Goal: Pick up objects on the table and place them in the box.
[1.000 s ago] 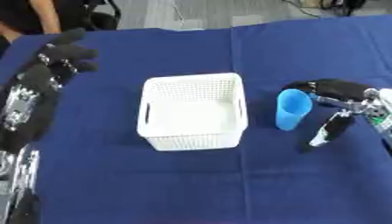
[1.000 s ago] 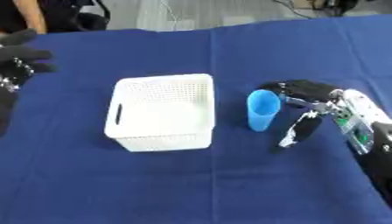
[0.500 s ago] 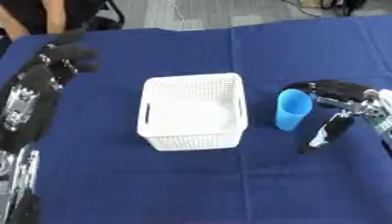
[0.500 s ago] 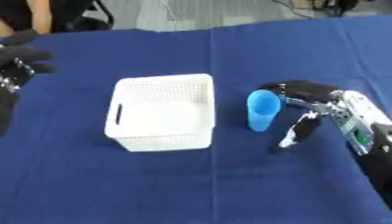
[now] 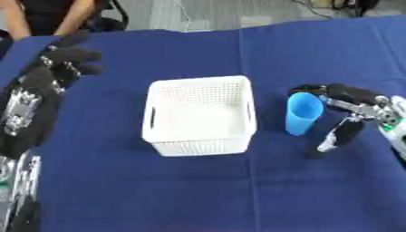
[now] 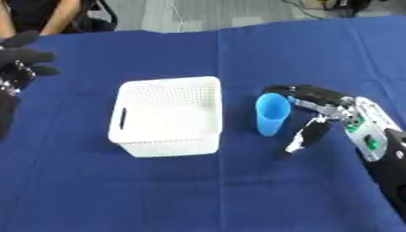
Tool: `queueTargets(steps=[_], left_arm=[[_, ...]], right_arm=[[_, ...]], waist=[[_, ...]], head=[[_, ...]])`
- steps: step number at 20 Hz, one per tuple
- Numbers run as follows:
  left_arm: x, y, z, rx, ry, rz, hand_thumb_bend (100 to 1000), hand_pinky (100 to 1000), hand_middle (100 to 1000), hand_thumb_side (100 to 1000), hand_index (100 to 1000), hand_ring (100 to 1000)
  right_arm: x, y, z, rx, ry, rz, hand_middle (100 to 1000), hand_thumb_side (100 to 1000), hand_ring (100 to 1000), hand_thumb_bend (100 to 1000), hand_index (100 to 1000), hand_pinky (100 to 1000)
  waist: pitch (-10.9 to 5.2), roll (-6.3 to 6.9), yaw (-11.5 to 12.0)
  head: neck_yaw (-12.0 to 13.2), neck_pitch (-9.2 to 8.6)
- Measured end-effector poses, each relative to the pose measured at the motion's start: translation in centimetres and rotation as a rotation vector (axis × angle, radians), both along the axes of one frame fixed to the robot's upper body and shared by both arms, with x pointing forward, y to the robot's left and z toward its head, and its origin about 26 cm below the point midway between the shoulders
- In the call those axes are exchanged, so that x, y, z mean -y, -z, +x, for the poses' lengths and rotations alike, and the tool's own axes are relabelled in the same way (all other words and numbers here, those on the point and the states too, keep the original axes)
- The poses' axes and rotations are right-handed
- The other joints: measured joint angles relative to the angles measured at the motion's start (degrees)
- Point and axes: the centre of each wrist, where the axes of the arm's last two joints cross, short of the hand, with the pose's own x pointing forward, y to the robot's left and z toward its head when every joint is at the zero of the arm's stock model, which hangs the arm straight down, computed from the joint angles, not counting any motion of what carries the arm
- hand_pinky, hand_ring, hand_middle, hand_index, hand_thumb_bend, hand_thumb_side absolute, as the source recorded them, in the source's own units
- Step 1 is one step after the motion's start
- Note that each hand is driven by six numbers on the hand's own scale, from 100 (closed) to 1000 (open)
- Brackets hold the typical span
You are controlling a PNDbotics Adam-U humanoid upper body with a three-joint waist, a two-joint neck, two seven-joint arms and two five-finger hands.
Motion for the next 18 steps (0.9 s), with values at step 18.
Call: queueTargets(steps=[18], left_arm=[[0.0, 0.0, 0.0, 0.000, 0.001, 0.000, 858, 778, 949, 952, 844, 820]], right_arm=[[-1.4, 0.6, 0.2, -0.054, -0.019, 0.077, 965, 400, 837, 1000, 1000, 715]], waist=[[0.00, 0.00, 0.1]], head=[[0.0, 0.00]])
